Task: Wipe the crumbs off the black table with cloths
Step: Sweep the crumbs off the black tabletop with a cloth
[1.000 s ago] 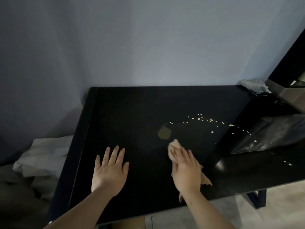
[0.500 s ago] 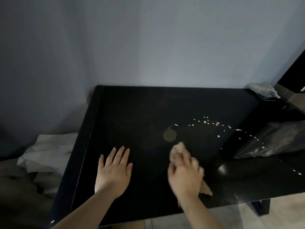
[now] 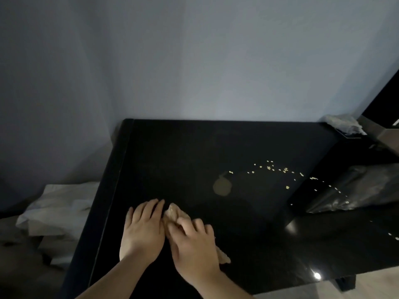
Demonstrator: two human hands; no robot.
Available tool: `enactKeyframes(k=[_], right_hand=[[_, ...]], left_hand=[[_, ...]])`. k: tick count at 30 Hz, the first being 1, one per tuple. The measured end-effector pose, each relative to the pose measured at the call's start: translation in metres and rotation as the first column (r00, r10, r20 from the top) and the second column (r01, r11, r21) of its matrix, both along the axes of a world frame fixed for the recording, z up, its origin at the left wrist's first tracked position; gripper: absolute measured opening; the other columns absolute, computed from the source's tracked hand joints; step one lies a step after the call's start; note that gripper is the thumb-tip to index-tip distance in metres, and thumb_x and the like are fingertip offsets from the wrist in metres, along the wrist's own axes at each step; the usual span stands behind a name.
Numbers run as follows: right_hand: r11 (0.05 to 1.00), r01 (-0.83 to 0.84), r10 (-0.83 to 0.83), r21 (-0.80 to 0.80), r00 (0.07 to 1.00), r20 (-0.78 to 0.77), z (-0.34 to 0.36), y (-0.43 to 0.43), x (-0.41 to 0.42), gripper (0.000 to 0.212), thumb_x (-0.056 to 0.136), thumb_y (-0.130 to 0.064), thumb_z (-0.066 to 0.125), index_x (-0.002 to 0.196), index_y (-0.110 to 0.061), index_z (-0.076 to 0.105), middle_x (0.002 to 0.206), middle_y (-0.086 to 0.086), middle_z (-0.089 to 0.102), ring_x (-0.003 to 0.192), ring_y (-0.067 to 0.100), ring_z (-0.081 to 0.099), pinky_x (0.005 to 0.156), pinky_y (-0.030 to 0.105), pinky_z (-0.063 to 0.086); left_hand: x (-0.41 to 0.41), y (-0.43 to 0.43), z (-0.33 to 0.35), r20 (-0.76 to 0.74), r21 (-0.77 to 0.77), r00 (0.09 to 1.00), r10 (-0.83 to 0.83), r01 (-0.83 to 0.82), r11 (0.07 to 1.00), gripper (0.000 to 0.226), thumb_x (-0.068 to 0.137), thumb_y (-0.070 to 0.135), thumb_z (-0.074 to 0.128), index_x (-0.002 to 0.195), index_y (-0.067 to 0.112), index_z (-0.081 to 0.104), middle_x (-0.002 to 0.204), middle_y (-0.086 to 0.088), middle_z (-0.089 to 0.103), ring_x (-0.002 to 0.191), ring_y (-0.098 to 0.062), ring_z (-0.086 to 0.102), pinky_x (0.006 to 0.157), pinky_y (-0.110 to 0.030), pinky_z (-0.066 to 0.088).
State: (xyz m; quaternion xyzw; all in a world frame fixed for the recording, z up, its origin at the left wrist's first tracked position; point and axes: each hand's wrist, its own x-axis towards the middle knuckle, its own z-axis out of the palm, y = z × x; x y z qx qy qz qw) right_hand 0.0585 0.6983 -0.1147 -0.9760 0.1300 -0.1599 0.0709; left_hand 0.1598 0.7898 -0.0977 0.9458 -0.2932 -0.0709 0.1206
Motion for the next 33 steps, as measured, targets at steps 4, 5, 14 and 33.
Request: enactKeyframes(k=[4,5,14,33], right_hand=[[0.97,0.236,-0.234,-0.054,0.972,0.035,0.005,-0.052,0.023,0.037,0.076,-0.034,0.042,0.107,-0.038,0.063,0.099,-0.006,0.06,0.079,0.021,0.056,0.06,0.036,0.045],[0.926,0.377,-0.376,-0.026,0.926,0.03,0.006,-0.068,0.028,0.036,0.08,-0.032,0.047,0.111,-0.038,0.062,0.104,-0.004,0.06,0.085,0.022,0.055,0.065,0.037,0.044],[0.996,-0.084,0.084,-0.014,0.996,0.006,-0.001,-0.041,0.056,0.036,0.079,-0.031,0.054,0.115,-0.034,0.056,0.106,-0.004,0.06,0.083,0.021,0.057,0.064,0.036,0.046],[0.857,0.514,-0.514,0.012,0.857,0.019,-0.002,-0.133,0.052,0.036,0.088,-0.026,0.05,0.123,-0.03,0.057,0.116,0.006,0.054,0.102,0.033,0.049,0.08,0.041,0.038]], left_hand=[[0.006,-0.003,-0.002,-0.063,0.02,0.989,0.134,-0.133,0.991,0.054,0.101,0.039,0.013,0.151,0.027,-0.001,0.16,0.004,-0.009,0.146,-0.019,-0.013,0.12,-0.04,-0.004],[0.007,-0.003,-0.003,-0.069,0.044,0.989,0.134,-0.131,0.99,0.054,0.101,0.041,0.011,0.151,0.027,-0.003,0.159,0.004,-0.01,0.146,-0.021,-0.015,0.119,-0.042,-0.004],[0.012,-0.01,-0.006,-0.02,0.15,0.997,0.078,-0.074,0.986,0.055,0.1,0.043,0.007,0.149,0.027,-0.012,0.159,0.003,-0.015,0.145,-0.022,-0.019,0.118,-0.044,-0.007],[0.024,-0.022,-0.008,0.011,0.176,0.999,-0.032,0.03,0.984,0.056,0.099,0.049,0.009,0.148,0.034,-0.013,0.158,0.005,-0.015,0.144,-0.021,-0.019,0.118,-0.047,-0.006]])
